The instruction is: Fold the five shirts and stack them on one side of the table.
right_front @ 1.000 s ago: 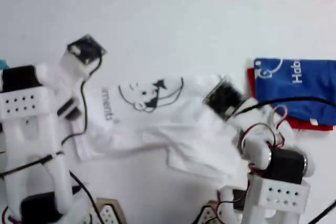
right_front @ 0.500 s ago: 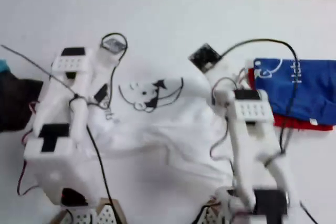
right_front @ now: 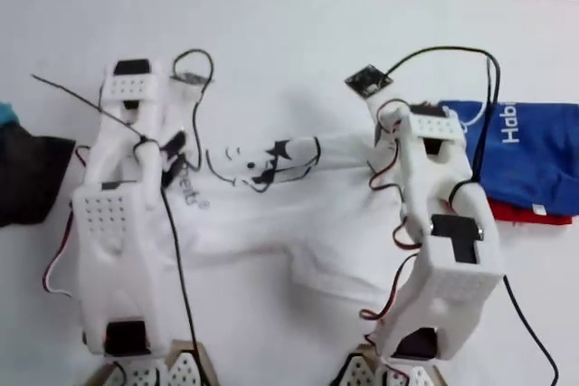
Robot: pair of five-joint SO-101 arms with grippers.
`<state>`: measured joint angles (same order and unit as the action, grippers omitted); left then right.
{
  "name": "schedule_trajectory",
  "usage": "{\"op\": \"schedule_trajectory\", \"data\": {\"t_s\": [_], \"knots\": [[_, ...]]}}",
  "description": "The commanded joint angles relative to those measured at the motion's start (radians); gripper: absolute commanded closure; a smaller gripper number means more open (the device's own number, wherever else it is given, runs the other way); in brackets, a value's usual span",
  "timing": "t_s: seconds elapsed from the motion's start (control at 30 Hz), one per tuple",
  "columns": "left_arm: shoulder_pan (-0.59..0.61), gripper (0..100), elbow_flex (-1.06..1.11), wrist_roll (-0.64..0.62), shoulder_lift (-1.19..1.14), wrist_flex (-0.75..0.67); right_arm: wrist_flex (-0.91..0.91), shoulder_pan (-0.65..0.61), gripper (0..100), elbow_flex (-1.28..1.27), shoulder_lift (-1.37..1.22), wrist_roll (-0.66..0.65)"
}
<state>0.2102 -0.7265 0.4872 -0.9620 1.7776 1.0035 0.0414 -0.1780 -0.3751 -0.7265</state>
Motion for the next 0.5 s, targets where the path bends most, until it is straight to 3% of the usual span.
{"op": "schedule_trajectory", "data": {"t_s": [0.0, 0.27, 0.47], "knots": [[0.021, 97, -0.257, -0.011, -0.109, 0.006, 0.028, 0.045, 97.6, 0.058, -0.002, 0.003], [0.003, 97, -0.582, 0.015, -0.178, 0.005, 0.025, -0.044, 97.6, 0.058, 0.002, 0.006], [0.034, 97, -0.559, 0.020, -0.097, 0.011, 0.048, -0.074, 97.6, 0.049, 0.071, 0.021]]}}
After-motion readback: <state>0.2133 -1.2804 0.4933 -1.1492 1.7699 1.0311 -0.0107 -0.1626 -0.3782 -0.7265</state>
